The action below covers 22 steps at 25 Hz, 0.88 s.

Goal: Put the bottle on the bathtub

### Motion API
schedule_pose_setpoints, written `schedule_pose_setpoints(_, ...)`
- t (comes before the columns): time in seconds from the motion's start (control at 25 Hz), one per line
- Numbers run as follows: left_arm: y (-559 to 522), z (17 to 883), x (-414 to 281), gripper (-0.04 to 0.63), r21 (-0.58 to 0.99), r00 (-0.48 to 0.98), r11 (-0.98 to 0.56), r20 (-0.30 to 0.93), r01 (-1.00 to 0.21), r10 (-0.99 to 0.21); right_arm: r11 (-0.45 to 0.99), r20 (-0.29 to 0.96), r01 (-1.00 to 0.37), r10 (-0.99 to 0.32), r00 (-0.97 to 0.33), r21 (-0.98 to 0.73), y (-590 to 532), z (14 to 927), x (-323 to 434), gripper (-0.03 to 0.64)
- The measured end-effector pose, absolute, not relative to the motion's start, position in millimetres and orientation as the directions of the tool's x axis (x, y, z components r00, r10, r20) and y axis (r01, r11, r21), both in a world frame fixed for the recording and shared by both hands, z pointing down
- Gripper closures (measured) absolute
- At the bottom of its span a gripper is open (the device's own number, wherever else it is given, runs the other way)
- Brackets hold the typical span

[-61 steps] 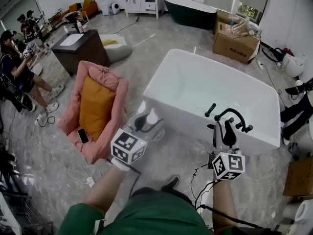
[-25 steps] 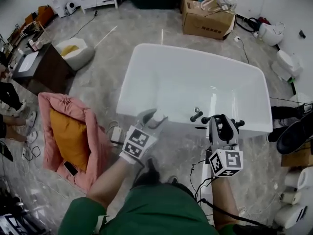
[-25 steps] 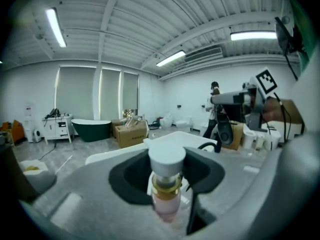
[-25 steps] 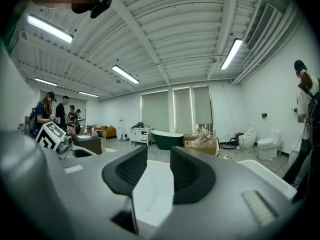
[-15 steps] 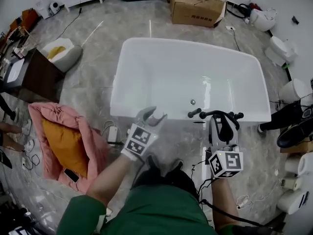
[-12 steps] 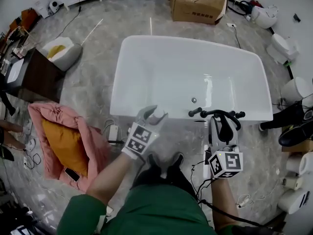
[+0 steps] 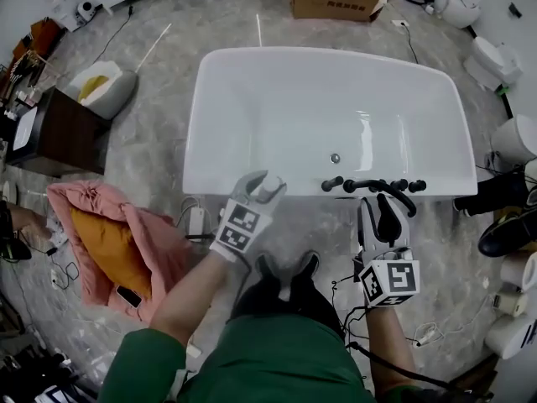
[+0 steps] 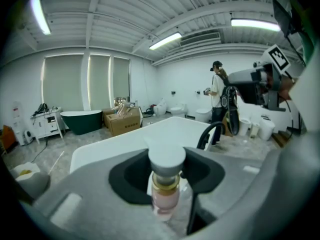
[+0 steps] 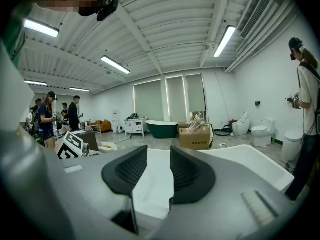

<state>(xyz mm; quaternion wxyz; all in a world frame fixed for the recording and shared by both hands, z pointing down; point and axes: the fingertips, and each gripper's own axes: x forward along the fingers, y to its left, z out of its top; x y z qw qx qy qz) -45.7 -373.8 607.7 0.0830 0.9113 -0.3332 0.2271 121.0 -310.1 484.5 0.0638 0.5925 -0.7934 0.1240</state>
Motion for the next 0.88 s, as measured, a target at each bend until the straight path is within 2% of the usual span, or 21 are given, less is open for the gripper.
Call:
schedule_pose_setpoints(0.32,-390,661,-16,0.43,-0.005,0.687,-0.803,0.514,-0.596,-0.513,0.235,0.294,-0.964,-0.919,-0.262,-0.124,-309,514,162,0.485)
schedule_pose_setpoints(0.88,-413,728,5,0.428,-0.017,0.68,-0.864,0.61,-0.503,-0.407,0.209,0.336,-0.969,-0.91,-0.241,-0.13,-320,535,181,0.485)
